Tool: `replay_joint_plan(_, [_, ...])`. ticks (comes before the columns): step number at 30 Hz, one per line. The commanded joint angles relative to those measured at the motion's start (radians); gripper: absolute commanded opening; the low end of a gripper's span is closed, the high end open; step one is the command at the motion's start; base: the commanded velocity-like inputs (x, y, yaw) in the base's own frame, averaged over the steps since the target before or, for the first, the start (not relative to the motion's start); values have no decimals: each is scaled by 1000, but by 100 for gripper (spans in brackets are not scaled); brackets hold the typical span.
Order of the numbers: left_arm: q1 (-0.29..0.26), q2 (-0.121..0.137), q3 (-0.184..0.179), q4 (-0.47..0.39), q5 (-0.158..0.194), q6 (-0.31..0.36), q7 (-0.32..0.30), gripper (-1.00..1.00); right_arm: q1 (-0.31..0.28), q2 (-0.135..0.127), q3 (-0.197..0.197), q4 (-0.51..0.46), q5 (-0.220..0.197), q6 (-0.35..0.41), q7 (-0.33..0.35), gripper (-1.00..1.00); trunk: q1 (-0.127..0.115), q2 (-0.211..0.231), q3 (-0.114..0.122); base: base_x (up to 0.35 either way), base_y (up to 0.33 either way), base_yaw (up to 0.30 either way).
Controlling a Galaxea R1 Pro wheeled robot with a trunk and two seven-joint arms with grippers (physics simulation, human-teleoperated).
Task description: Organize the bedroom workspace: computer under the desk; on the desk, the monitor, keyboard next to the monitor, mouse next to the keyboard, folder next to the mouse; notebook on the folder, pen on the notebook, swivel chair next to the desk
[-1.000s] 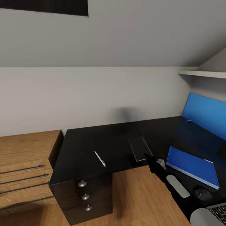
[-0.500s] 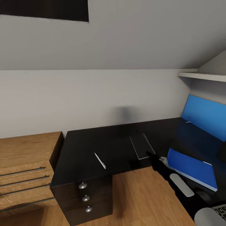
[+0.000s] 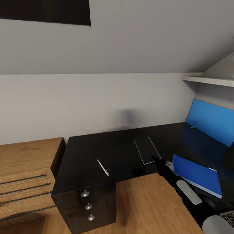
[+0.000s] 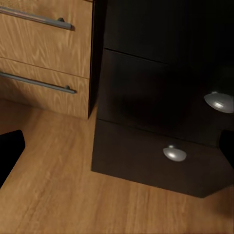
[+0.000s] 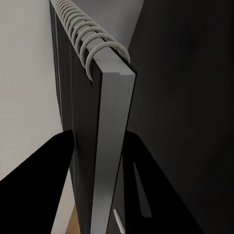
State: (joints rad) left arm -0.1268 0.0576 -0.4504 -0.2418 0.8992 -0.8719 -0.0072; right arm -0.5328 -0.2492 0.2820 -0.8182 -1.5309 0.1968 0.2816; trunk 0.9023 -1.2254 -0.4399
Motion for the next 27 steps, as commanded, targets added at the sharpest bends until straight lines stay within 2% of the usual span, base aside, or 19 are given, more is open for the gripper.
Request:
replay_joint_plan(1, [0, 1, -8, -1, 10, -3, -1, 100, -1, -1, 3, 1, -10, 1, 2, -100, 0, -1, -1, 0, 0, -170])
replay_joint_plan(27, [0, 0, -8, -1, 10, -4, -1, 100, -1, -10, -2, 4, -9, 5, 4, -100, 0, -1, -1, 0, 0, -230])
